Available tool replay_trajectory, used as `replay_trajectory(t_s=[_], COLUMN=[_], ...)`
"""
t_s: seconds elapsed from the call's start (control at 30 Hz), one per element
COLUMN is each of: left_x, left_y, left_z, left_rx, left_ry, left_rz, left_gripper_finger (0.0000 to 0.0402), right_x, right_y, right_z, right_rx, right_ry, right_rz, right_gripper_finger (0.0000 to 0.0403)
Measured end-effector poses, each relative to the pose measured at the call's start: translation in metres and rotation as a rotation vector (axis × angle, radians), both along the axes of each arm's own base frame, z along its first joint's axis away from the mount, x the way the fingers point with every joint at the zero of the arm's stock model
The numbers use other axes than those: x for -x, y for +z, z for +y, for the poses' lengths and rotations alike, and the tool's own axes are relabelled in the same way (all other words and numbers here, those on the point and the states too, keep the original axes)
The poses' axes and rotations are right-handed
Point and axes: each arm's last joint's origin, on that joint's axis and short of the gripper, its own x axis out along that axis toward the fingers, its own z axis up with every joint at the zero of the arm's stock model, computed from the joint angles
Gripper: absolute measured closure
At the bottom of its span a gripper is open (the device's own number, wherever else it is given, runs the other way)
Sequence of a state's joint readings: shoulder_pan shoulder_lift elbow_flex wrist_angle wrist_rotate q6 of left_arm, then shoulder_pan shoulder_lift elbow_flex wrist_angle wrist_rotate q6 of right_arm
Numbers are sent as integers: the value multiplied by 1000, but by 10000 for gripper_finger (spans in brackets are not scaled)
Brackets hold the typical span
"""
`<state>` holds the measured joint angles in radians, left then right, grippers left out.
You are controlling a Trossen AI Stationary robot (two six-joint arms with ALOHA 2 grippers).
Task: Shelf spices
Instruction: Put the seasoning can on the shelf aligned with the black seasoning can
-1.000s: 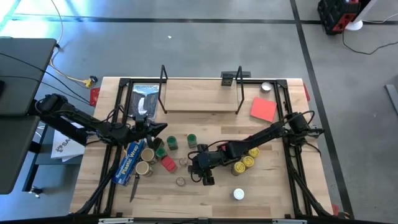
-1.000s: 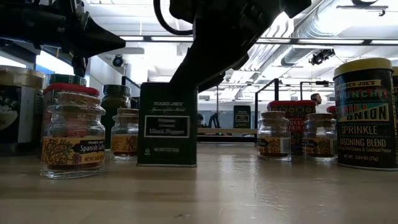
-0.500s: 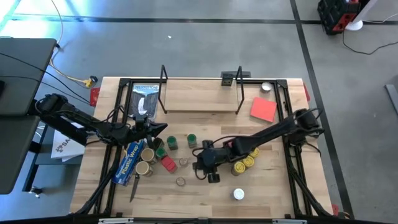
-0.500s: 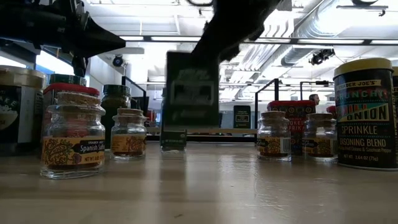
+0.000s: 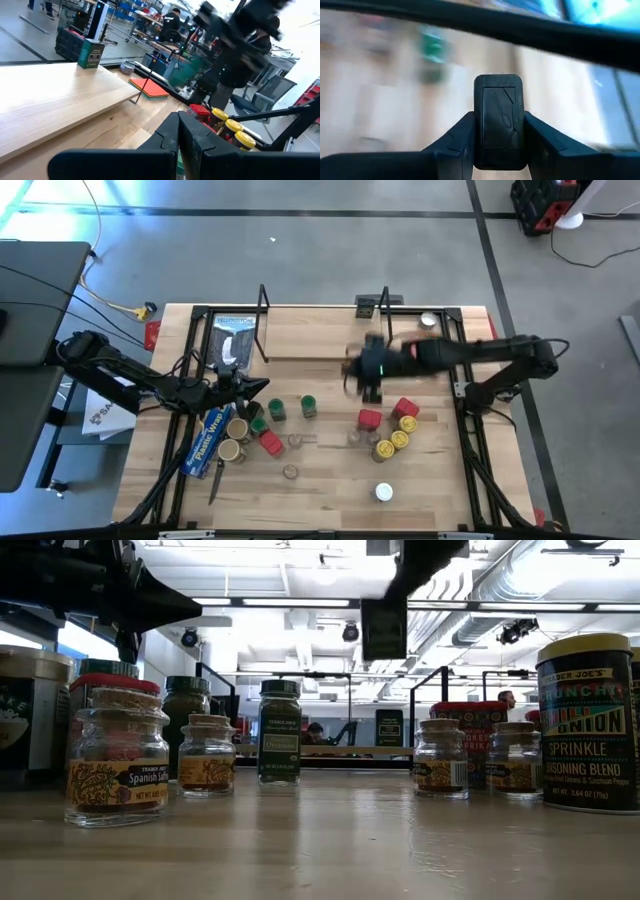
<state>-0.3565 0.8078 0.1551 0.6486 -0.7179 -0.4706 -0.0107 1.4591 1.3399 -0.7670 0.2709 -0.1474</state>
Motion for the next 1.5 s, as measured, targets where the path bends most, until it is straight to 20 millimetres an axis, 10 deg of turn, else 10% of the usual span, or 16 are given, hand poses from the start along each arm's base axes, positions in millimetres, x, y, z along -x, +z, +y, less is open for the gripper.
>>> replay_trajectory(t_s=[0.27, 0.5, 1.5], left_x=[0, 0, 0], left_y=[0, 0, 0], left_z=[0, 0, 0], left_rx=[0, 0, 0], left_ry=[4, 3, 0], left_rz=[0, 0, 0], left_gripper_finger=[401, 401, 401], right_x=[6, 10, 17], right_y=[-27, -66, -82], right_z=[-115, -171, -201], right_rx=[-100, -193, 29], right_ry=[-36, -79, -188], right_rz=[99, 173, 329], right_gripper_finger=[283, 283, 219])
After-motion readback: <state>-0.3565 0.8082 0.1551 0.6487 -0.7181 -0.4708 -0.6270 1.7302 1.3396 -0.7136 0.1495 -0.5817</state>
